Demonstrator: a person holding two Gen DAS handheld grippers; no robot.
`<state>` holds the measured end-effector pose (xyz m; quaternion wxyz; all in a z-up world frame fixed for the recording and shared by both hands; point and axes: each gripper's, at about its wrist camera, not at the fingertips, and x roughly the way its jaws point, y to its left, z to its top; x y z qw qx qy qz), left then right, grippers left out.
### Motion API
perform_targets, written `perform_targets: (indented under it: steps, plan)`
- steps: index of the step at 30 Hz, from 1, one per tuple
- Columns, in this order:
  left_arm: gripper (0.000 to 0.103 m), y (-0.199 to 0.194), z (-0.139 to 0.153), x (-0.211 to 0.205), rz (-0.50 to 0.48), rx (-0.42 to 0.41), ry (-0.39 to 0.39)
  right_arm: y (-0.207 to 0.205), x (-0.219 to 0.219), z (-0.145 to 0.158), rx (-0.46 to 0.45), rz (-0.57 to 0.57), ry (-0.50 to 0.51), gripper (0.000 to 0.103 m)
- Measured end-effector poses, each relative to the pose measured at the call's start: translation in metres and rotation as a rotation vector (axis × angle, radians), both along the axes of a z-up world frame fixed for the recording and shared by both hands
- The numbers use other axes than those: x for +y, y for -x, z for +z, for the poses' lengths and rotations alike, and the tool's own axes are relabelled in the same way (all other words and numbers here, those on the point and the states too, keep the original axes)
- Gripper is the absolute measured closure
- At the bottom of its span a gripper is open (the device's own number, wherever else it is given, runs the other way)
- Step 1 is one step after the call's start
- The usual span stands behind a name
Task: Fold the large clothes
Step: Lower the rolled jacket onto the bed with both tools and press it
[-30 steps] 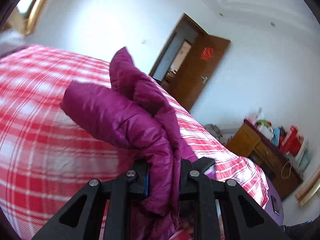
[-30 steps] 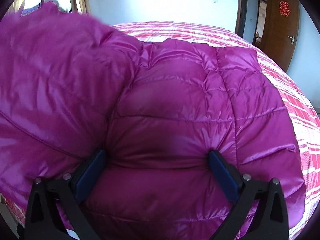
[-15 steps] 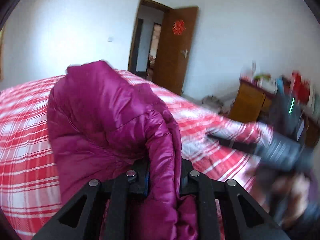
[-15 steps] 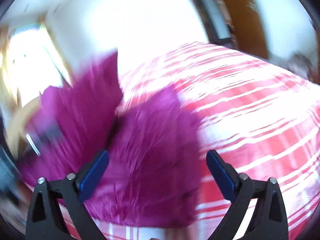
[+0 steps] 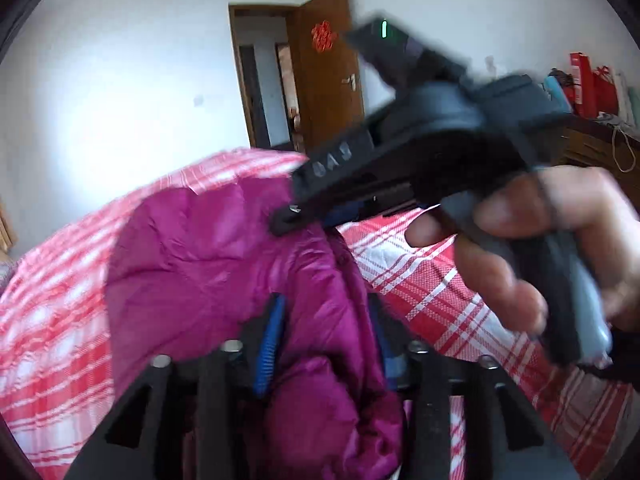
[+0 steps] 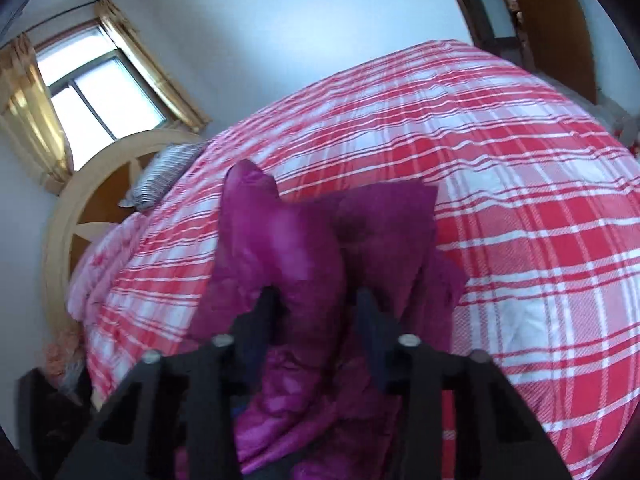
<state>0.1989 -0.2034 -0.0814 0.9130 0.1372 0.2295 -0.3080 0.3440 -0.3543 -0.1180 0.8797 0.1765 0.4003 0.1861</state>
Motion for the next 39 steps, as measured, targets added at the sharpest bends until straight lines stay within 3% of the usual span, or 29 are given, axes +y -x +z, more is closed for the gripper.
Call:
perform_targets:
  steps: [1, 2, 5, 8, 10, 12, 15, 19, 22, 26, 30, 35, 39]
  plan:
    - [0.029, 0.004, 0.005, 0.007, 0.019, -0.008, 0.003, 0.001, -0.003, -0.001, 0.008, -0.012, -0.009, 0.075]
    - [0.021, 0.008, 0.011, 0.015, 0.039, -0.017, 0.019, 0.006, -0.005, -0.001, 0.014, -0.016, -0.028, 0.078]
    - [0.017, 0.025, 0.029, 0.049, 0.031, -0.058, 0.098, 0.008, -0.009, -0.007, 0.020, -0.049, 0.018, 0.079]
    - [0.005, 0.015, 0.036, 0.088, 0.125, -0.094, 0.136, 0.011, -0.010, -0.010, 0.039, -0.079, 0.056, 0.079]
    - [0.005, -0.013, 0.025, 0.111, 0.237, -0.066, 0.116, 0.008, -0.010, -0.011, 0.042, -0.095, 0.092, 0.079]
    - [0.005, -0.047, 0.005, 0.124, 0.309, 0.048, 0.106, 0.004, -0.012, -0.009, 0.054, -0.131, 0.128, 0.077]
    - [0.005, -0.068, -0.013, 0.131, 0.311, 0.162, 0.182, 0.012, -0.014, 0.014, 0.044, -0.246, 0.132, 0.071]
    - [0.005, -0.065, -0.018, 0.105, 0.301, 0.156, 0.174, 0.025, 0.002, 0.064, -0.062, -0.306, 0.075, 0.059]
    - [0.005, -0.070, -0.026, 0.102, 0.298, 0.142, 0.152, 0.025, 0.022, 0.082, -0.111, -0.298, -0.057, 0.038]
    - [0.005, -0.062, -0.016, 0.118, 0.315, 0.133, 0.145, 0.000, 0.050, 0.059, -0.129, -0.259, -0.174, 0.038]
    - [0.005, -0.074, -0.002, 0.142, 0.415, 0.091, 0.137, -0.016, 0.033, 0.013, -0.084, -0.370, -0.197, 0.036]
    - [0.005, -0.103, 0.033, 0.134, 0.443, 0.069, 0.174, -0.018, 0.019, -0.009, -0.076, -0.423, -0.068, 0.043]
    - [0.005, -0.149, 0.028, 0.099, 0.525, 0.108, 0.045, -0.015, 0.015, -0.010, -0.104, -0.429, 0.020, 0.043]
